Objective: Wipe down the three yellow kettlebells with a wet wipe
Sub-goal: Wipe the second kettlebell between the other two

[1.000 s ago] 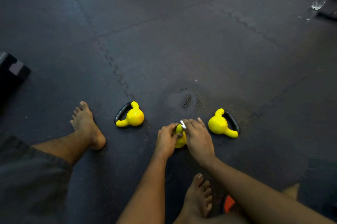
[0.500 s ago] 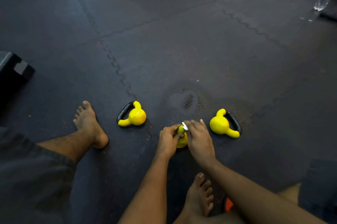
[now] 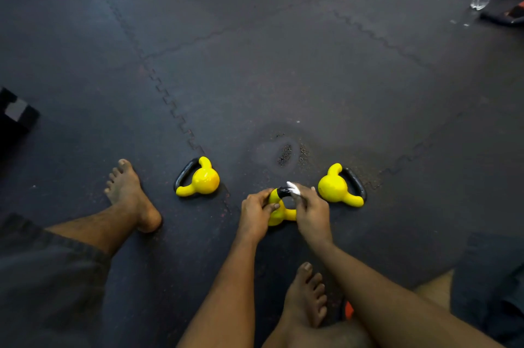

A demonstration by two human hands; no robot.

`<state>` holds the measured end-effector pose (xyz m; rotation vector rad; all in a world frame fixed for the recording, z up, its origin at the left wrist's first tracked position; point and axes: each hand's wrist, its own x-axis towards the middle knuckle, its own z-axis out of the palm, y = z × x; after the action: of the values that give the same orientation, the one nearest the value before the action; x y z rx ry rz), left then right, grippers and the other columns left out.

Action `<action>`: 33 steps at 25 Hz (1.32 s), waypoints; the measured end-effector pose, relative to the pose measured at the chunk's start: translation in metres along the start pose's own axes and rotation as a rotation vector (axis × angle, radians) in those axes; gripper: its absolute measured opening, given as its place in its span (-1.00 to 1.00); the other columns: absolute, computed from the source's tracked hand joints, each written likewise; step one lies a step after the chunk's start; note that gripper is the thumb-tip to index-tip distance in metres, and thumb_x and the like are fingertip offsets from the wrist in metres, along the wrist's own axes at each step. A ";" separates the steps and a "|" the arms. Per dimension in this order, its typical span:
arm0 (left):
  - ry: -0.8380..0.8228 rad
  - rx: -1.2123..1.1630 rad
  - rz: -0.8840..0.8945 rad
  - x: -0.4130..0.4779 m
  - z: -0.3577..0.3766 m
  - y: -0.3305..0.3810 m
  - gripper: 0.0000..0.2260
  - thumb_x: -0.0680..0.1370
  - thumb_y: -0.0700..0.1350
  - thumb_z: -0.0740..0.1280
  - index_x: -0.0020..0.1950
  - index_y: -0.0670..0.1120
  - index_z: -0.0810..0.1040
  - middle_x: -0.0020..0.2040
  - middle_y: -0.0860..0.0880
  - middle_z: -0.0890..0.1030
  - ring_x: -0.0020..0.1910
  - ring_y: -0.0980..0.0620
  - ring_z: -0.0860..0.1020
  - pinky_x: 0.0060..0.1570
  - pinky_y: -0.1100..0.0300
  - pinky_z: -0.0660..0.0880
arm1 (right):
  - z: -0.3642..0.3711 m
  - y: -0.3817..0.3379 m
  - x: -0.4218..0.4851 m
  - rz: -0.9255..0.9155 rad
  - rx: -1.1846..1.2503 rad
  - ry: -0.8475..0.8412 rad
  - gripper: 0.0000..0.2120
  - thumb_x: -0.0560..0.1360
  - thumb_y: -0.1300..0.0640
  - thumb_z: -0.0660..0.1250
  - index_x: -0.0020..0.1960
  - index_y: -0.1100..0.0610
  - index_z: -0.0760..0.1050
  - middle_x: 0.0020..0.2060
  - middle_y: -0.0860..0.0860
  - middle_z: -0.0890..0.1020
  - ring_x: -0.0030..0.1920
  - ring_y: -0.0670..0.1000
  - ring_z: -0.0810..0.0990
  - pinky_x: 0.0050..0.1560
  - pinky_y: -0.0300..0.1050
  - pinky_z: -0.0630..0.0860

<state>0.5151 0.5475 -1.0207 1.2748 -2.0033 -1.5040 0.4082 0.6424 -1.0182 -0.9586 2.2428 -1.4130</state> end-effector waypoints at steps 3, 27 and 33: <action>0.011 0.038 -0.019 0.000 0.001 0.001 -0.65 0.48 -0.26 0.44 0.27 -0.11 0.61 0.11 -0.11 0.68 0.12 -0.04 0.63 0.21 0.01 0.53 | -0.011 0.022 -0.006 0.273 -0.025 0.054 -0.76 0.60 0.14 0.25 0.20 0.07 0.62 0.02 0.06 0.71 0.09 0.06 0.62 0.04 -0.25 0.40; -0.039 0.207 0.002 0.005 -0.004 0.012 -0.65 0.55 -0.19 0.37 0.34 -0.03 0.55 0.16 -0.14 0.63 0.18 -0.07 0.56 0.22 0.07 0.47 | 0.021 -0.001 0.000 -0.049 -0.112 0.142 -0.55 0.48 0.39 0.30 0.34 0.13 0.52 0.31 0.02 0.56 0.34 -0.03 0.50 0.44 -0.29 0.22; 0.038 0.172 0.114 0.003 -0.002 0.015 -0.67 0.55 -0.15 0.37 0.32 0.00 0.55 0.10 -0.08 0.65 0.10 -0.07 0.58 0.15 0.04 0.50 | 0.006 0.028 -0.005 0.270 0.071 0.146 -0.70 0.47 0.20 0.41 0.19 0.05 0.64 0.07 0.00 0.70 0.04 -0.11 0.63 0.07 -0.24 0.49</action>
<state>0.5080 0.5447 -1.0071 1.2197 -2.1801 -1.2703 0.4051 0.6497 -1.0464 -0.5201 2.3028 -1.4672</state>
